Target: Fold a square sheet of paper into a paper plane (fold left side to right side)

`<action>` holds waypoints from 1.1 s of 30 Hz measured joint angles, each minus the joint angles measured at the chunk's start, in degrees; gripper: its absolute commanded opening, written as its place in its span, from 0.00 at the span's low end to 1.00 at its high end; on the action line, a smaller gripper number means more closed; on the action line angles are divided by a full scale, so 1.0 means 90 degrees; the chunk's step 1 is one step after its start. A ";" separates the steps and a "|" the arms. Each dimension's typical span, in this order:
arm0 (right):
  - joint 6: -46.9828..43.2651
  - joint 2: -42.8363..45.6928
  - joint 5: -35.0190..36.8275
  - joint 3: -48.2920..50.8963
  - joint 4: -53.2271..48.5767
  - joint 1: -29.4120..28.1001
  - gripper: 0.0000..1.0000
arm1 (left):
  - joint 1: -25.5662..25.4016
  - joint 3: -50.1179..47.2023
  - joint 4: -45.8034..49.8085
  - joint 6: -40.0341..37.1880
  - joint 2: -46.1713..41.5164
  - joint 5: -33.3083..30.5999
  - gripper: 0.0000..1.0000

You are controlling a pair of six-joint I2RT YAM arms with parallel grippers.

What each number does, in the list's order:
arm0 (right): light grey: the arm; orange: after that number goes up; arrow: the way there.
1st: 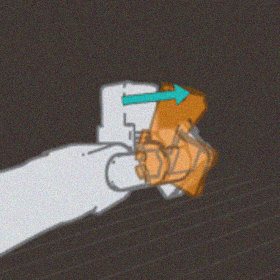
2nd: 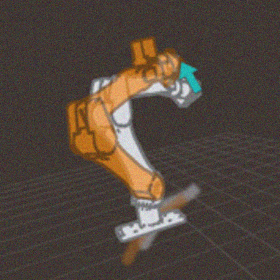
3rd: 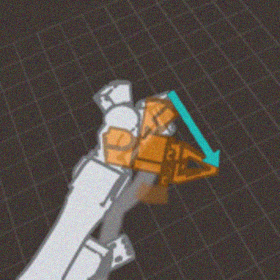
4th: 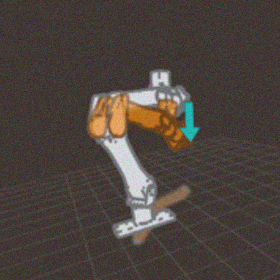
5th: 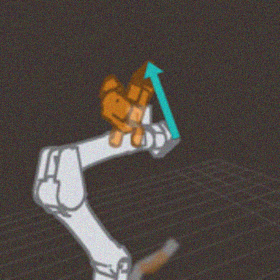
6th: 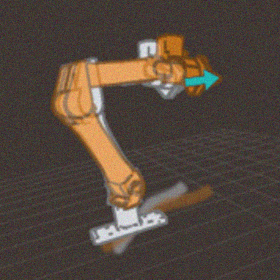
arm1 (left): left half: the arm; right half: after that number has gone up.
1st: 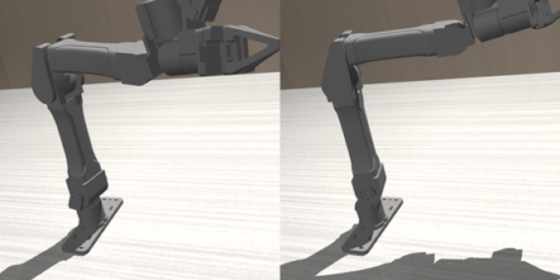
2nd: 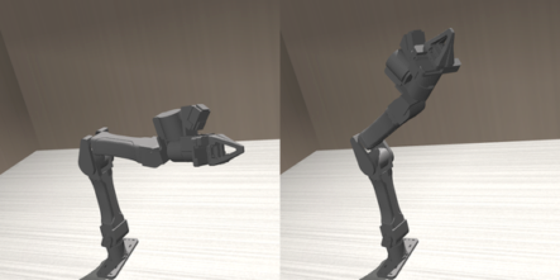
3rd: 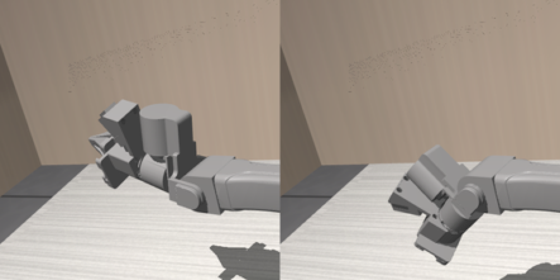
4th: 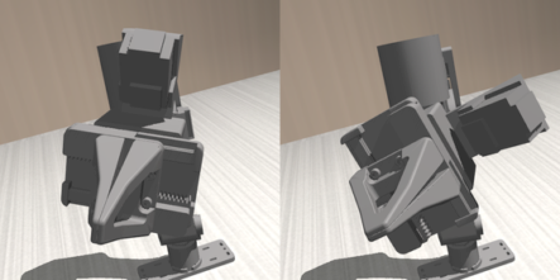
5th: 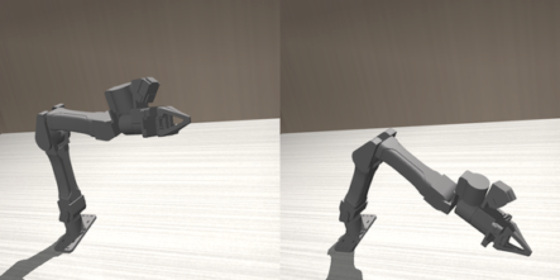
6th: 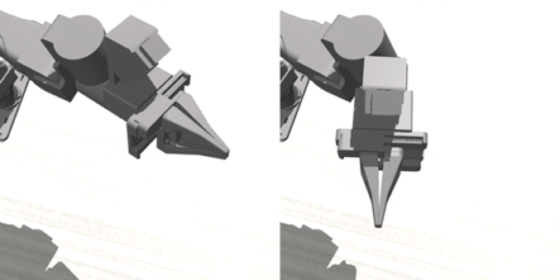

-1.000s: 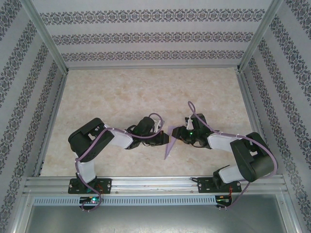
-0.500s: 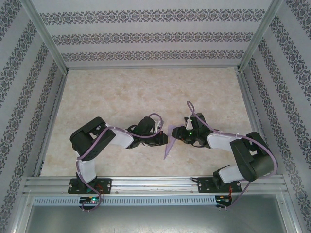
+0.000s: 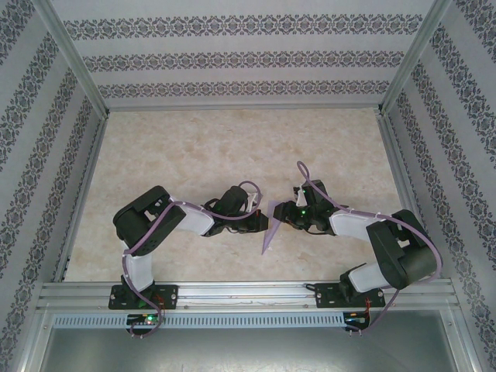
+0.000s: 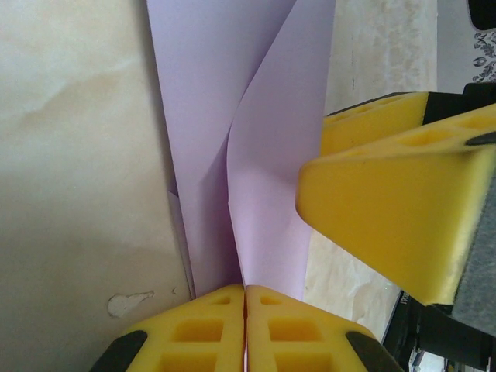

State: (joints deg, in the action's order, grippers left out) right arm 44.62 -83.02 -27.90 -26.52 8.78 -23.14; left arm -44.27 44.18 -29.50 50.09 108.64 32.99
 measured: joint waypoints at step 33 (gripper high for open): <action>0.0002 0.0112 0.0194 0.0000 -0.0080 -0.0085 0.43 | -0.0002 0.0143 0.0374 -0.0265 0.0005 -0.0068 0.02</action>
State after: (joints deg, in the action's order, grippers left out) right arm 44.64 -82.02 -26.15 -26.52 8.05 -23.90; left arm -44.29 45.47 -26.13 47.70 108.68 32.38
